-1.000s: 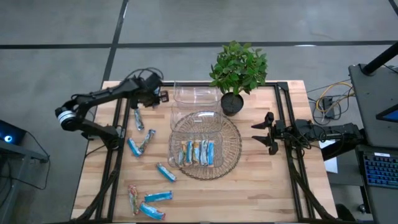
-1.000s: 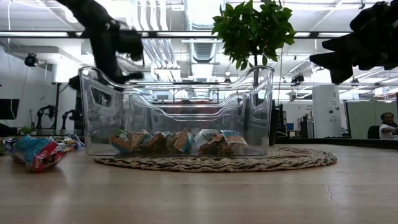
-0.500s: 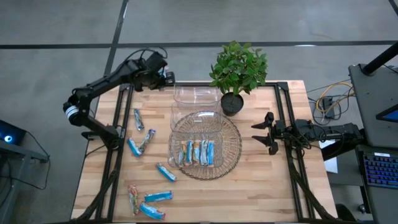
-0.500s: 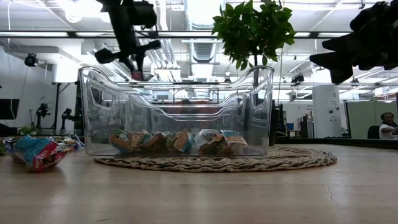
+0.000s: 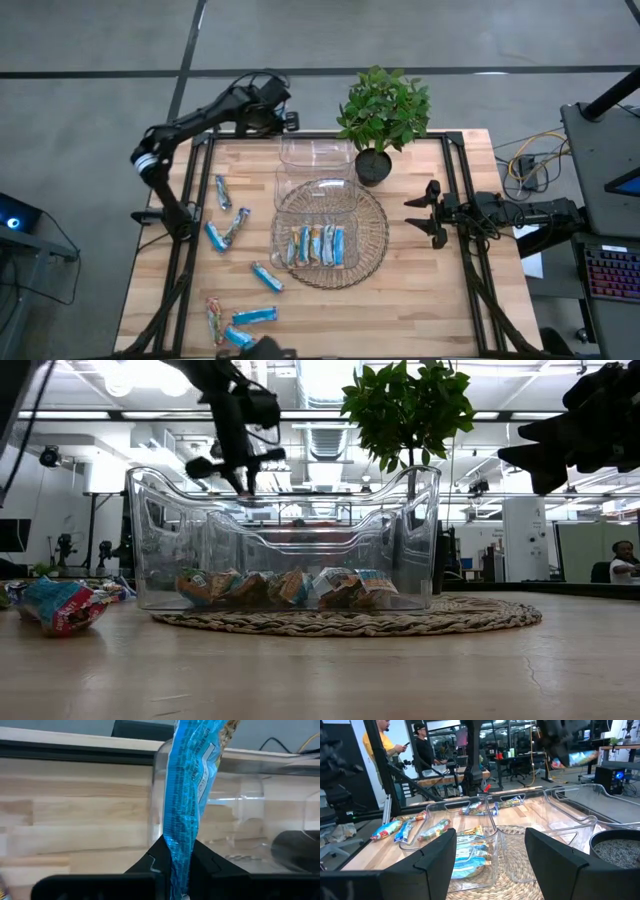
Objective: Pick and place Granola Bars by type
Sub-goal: Put the red granola bar into the top transparent bin
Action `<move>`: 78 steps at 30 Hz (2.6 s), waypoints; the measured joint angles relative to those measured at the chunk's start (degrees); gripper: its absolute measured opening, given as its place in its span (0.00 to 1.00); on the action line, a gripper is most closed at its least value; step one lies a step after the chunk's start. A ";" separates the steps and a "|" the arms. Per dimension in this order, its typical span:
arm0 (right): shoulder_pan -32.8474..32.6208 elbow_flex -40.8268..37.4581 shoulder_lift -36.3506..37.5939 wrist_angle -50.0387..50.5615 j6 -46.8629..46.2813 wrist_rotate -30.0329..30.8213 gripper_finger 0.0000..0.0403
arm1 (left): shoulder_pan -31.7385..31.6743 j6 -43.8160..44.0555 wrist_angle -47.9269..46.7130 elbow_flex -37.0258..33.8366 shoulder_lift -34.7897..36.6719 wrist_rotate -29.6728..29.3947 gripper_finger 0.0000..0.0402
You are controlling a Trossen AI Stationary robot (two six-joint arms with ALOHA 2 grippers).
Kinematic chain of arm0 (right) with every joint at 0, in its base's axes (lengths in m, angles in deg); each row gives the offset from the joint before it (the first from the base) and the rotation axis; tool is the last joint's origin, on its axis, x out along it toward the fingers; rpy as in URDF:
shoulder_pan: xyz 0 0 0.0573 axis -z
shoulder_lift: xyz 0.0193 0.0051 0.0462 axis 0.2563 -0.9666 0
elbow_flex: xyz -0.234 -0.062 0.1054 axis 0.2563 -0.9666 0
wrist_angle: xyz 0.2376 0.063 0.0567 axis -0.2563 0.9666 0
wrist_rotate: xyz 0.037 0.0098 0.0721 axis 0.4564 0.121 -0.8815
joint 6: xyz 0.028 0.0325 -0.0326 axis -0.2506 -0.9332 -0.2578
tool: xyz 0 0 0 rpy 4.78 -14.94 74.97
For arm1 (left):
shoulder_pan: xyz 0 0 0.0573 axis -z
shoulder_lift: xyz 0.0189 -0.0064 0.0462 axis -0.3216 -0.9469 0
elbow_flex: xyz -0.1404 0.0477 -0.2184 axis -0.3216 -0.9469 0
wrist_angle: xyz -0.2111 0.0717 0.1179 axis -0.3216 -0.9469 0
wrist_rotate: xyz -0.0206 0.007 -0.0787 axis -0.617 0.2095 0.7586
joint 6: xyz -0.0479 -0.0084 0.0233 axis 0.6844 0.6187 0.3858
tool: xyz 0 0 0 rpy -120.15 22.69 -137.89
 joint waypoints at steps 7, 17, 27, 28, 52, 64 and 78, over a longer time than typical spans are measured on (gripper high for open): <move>0.01 -0.02 0.00 0.00 0.00 0.00 0.56 | 0.19 -0.21 0.80 3.00 -9.09 2.57 0.04; 0.01 -0.02 0.00 0.00 0.00 0.00 0.56 | 1.42 -0.52 1.04 5.97 -16.66 5.01 0.04; -0.01 -0.02 0.02 0.00 0.00 -0.02 0.56 | 1.60 1.35 1.83 5.91 -20.13 6.00 0.04; -0.01 -0.02 0.00 0.00 0.00 -0.01 0.56 | 1.60 1.72 1.83 5.91 -20.32 6.18 0.04; 0.01 0.00 0.00 0.00 0.00 -0.02 0.56 | 1.44 1.75 -0.76 5.86 -20.92 7.85 0.34; 0.00 -0.01 0.02 -0.02 0.00 0.00 0.56 | 2.09 -1.67 -0.80 10.56 -13.56 4.39 0.36; -0.01 -0.02 0.02 -0.01 0.00 0.00 0.56 | 7.60 -25.50 -8.75 10.65 0.22 0.53 0.36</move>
